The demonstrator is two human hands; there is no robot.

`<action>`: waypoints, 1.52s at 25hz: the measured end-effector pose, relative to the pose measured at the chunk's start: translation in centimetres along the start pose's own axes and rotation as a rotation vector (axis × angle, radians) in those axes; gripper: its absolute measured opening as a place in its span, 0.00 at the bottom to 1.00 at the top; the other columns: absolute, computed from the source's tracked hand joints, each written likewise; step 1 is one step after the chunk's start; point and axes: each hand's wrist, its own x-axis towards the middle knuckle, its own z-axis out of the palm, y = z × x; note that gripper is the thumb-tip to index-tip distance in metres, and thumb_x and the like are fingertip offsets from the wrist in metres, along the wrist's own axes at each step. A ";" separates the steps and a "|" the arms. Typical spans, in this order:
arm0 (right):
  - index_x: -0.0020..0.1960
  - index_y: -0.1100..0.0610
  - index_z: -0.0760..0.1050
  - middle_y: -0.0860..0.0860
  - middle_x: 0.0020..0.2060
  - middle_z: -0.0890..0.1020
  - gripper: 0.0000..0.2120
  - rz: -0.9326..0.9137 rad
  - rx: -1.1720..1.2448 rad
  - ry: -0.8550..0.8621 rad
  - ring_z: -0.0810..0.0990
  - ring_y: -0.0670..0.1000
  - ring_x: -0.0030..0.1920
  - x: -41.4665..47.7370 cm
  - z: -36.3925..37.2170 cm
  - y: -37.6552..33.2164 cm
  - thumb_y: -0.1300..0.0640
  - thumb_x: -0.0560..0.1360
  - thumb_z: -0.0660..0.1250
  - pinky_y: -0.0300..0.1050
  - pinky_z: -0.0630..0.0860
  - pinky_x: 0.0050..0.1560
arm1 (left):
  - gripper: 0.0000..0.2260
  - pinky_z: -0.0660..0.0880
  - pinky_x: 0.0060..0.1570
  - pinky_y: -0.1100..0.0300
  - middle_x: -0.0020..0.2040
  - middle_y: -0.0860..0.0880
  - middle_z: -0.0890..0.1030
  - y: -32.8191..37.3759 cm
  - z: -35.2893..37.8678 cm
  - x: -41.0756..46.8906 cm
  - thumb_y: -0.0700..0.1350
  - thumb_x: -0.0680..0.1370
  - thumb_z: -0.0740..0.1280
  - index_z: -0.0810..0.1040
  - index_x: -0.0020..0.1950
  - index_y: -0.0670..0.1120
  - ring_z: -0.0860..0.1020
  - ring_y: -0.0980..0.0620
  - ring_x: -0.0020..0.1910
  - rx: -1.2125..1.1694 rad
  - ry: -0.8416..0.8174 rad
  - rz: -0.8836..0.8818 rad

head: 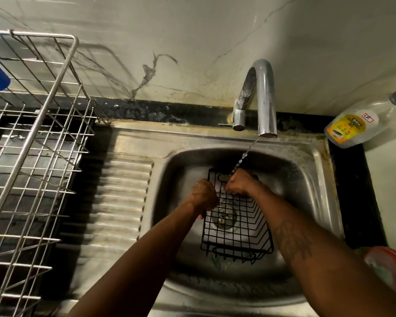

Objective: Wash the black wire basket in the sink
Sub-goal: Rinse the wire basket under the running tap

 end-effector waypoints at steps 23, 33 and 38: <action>0.73 0.55 0.68 0.55 0.51 0.82 0.24 -0.025 -0.198 0.374 0.82 0.55 0.49 -3.1 0.7 1.7 0.63 0.78 0.65 0.48 0.82 0.45 | 0.11 0.81 0.36 0.61 0.46 0.43 0.79 -2.6 2.3 -1.5 0.40 0.80 0.65 0.71 0.59 0.35 0.82 0.51 0.38 -0.243 -0.007 -0.243; 0.76 0.42 0.66 0.54 0.60 0.78 0.26 -0.190 0.023 -0.037 0.80 0.49 0.47 -1.0 -0.9 1.5 0.59 0.80 0.64 0.50 0.82 0.47 | 0.18 0.79 0.45 0.54 0.48 0.44 0.81 -2.7 0.7 1.7 0.57 0.82 0.60 0.75 0.60 0.43 0.80 0.46 0.46 -0.036 0.159 0.055; 0.73 0.41 0.70 0.50 0.66 0.79 0.21 -0.281 -0.129 -0.098 0.84 0.52 0.54 -0.9 1.5 2.0 0.52 0.81 0.64 0.45 0.79 0.51 | 0.12 0.79 0.49 0.53 0.54 0.43 0.81 -2.5 2.7 2.4 0.46 0.78 0.63 0.79 0.59 0.43 0.81 0.43 0.51 0.079 -0.023 0.043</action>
